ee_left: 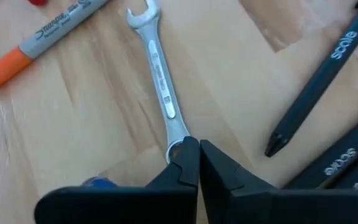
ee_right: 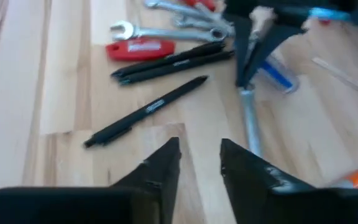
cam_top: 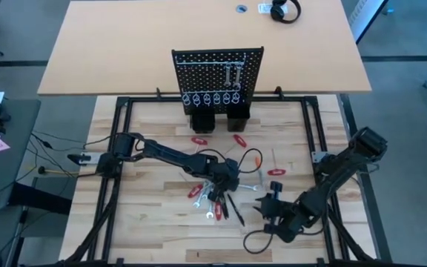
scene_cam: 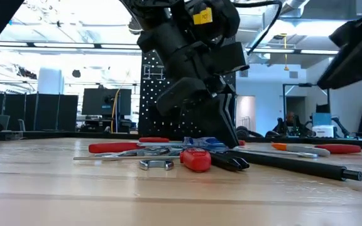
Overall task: Hang tools onto peg board
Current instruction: Hang the wrench on the peg board
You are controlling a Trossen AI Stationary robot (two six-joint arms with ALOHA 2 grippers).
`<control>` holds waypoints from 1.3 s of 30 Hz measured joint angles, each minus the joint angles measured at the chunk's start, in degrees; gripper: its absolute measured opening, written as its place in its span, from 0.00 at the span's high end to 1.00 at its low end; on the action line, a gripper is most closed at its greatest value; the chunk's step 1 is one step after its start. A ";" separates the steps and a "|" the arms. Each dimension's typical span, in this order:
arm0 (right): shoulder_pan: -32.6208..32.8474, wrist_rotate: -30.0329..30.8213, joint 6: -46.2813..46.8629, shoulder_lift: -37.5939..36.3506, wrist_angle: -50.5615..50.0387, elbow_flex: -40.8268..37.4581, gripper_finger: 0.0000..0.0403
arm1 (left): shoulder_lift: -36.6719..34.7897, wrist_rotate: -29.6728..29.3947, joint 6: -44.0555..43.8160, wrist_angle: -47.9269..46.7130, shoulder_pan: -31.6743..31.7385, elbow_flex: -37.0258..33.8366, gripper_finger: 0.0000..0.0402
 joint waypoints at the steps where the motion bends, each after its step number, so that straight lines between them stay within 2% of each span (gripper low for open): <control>1: -0.31 0.44 0.04 -0.35 0.29 -0.70 0.64 | 0.01 -0.04 -0.15 -0.04 -0.26 0.01 1.00; 4: -2.28 1.23 -1.63 -0.65 3.84 -5.46 0.54 | 0.04 -0.12 -0.21 -0.99 -1.08 0.01 1.00; 9: -8.46 -0.80 -11.01 -0.56 25.50 -16.89 0.43 | 0.04 -0.34 -0.28 -0.99 -2.43 0.07 1.00; 12: -13.68 -7.73 -20.28 -0.41 40.99 -21.54 0.42 | 0.02 -0.68 -0.28 -0.84 -2.81 0.10 1.00; 14: -17.29 -14.16 -25.21 0.46 47.14 -22.83 0.43 | 0.02 -1.38 -0.29 -0.82 -2.99 0.10 1.00; 18: -23.28 -23.47 -29.76 4.12 50.00 -23.14 0.45 | -0.30 -4.87 -0.39 -0.89 -3.04 0.12 1.00; 21: -25.33 -25.77 -30.21 7.78 52.66 -23.02 0.47 | -0.70 -5.37 -0.89 -0.73 -3.04 0.23 1.00; 24: -25.65 -25.50 -29.76 11.31 55.27 -23.02 0.50 | -1.24 -5.59 -1.26 -1.68 -3.04 0.19 1.00; 27: -25.59 -24.79 -28.05 13.86 56.58 -22.82 0.57 | -2.24 -5.91 -1.69 -2.03 -3.04 0.22 1.00; 34: -24.10 -22.68 -24.97 17.36 60.69 -22.75 0.92 | -6.08 -7.49 -4.49 -3.63 -3.00 0.23 1.00; 39: -20.26 -14.06 -22.34 16.74 65.29 -25.96 0.95 | -6.84 -7.49 -8.32 -6.81 -2.65 0.17 1.00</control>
